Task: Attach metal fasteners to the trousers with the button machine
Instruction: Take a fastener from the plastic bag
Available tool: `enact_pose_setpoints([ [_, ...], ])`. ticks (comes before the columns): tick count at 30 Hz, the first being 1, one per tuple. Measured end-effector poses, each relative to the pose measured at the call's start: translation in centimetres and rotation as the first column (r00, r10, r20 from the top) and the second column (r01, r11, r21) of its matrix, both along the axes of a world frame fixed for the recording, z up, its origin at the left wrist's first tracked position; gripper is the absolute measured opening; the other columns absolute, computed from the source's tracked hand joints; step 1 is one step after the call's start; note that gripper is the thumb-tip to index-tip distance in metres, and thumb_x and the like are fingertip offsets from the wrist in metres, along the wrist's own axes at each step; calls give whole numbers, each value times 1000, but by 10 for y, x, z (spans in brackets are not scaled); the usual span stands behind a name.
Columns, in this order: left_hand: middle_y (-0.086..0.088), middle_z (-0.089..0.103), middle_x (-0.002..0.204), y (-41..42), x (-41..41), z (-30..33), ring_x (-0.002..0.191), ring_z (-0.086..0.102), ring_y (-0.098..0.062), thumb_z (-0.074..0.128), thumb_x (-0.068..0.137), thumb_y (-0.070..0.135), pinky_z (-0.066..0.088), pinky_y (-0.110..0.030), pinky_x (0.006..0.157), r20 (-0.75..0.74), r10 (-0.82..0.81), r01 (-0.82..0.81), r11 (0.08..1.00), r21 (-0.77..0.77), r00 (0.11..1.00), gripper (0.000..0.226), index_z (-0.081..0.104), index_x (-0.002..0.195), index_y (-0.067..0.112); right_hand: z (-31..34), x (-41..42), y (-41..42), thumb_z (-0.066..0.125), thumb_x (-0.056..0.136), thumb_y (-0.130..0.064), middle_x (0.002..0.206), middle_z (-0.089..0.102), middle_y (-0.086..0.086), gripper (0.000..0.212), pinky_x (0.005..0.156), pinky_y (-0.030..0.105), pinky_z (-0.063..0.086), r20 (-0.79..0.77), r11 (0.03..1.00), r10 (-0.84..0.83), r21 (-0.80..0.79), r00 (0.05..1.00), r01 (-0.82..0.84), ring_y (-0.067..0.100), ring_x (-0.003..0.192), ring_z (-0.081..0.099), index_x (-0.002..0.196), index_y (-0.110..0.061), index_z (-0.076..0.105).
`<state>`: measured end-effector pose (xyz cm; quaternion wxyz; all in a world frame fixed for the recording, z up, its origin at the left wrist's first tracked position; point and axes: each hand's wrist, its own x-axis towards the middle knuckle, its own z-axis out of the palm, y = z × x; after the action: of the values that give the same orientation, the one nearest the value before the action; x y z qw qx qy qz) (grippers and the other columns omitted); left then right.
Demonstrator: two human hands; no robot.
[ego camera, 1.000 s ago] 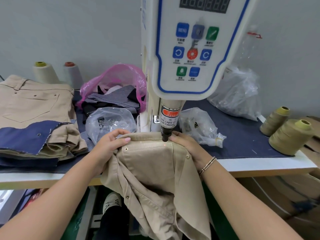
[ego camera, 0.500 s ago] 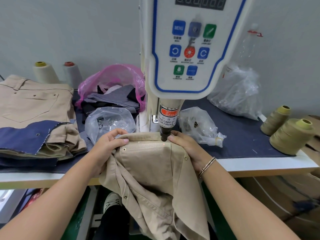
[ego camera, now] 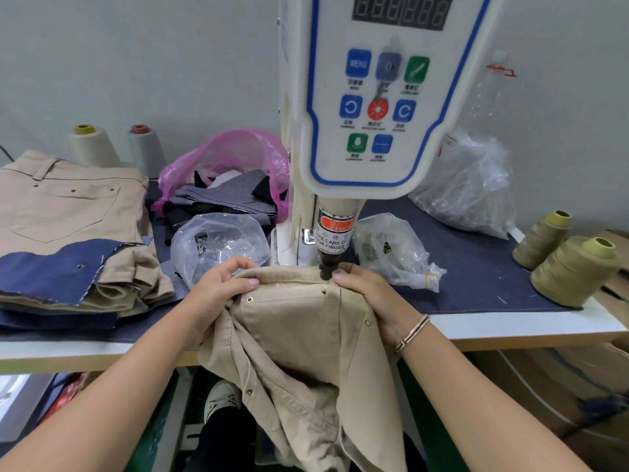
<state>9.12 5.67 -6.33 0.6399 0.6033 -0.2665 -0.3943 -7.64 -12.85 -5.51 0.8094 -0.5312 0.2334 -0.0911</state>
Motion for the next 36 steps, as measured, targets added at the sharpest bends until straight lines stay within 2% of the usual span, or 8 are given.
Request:
enact_pose_setpoints([
  [11,-4,70,90,3,-5,14,78,63,-14,63,84,36,46,-22,61,98,-214,208,976,68,972,21,71,98,23,15,-33,13,63,73,-7,73,62,-3,18,59,17,47,107,990,-15,-136,994,29,7,68,59,83,-16,53],
  [15,-4,69,87,0,-6,18,78,63,-16,62,82,40,49,-25,70,144,-181,174,983,58,973,21,70,93,23,15,-33,10,57,90,-9,68,62,-10,15,52,16,42,-158,943,-72,-332,985,16,0,58,55,84,-22,60],
  [19,-6,61,77,-1,5,5,75,54,-21,64,82,45,39,-33,74,306,-13,-24,993,118,952,23,66,84,22,18,-36,-5,56,91,-14,73,66,-5,8,57,21,49,-200,798,-198,-602,960,39,2,53,57,93,-22,59],
  [22,-11,65,72,-1,7,-12,69,58,-17,63,90,37,42,-33,74,419,71,-130,985,112,905,15,67,79,27,31,-42,-26,55,93,-22,81,65,-9,10,59,18,45,-86,495,-408,-857,909,141,2,66,58,88,-28,61],
  [25,-4,69,73,-2,5,-20,68,60,-11,61,92,31,43,-29,72,479,130,-175,983,51,868,16,68,77,27,42,-34,-55,47,94,-20,92,67,-3,22,71,31,47,-224,150,-499,-974,838,-171,18,83,60,93,-18,68],
  [28,1,64,67,-1,3,-22,63,55,-6,58,84,41,41,-19,65,502,153,-175,985,-5,851,18,66,76,27,42,-14,-74,40,95,-16,104,66,13,32,76,35,49,-467,36,-510,-850,722,-525,32,91,60,106,-18,70],
  [31,4,61,66,0,2,-22,64,53,-8,57,82,40,40,-17,64,487,182,-176,983,-59,854,19,66,72,26,38,12,-79,39,96,-21,105,61,8,31,75,33,46,-551,21,-548,-761,629,-648,28,90,57,114,-25,63],
  [36,5,59,64,-1,2,-22,65,51,-9,57,81,39,40,-26,67,480,170,-165,985,-52,861,22,67,67,24,35,42,-79,48,95,-33,132,55,5,36,103,36,37,-688,220,-602,-632,406,-743,27,125,49,126,-16,56],
])
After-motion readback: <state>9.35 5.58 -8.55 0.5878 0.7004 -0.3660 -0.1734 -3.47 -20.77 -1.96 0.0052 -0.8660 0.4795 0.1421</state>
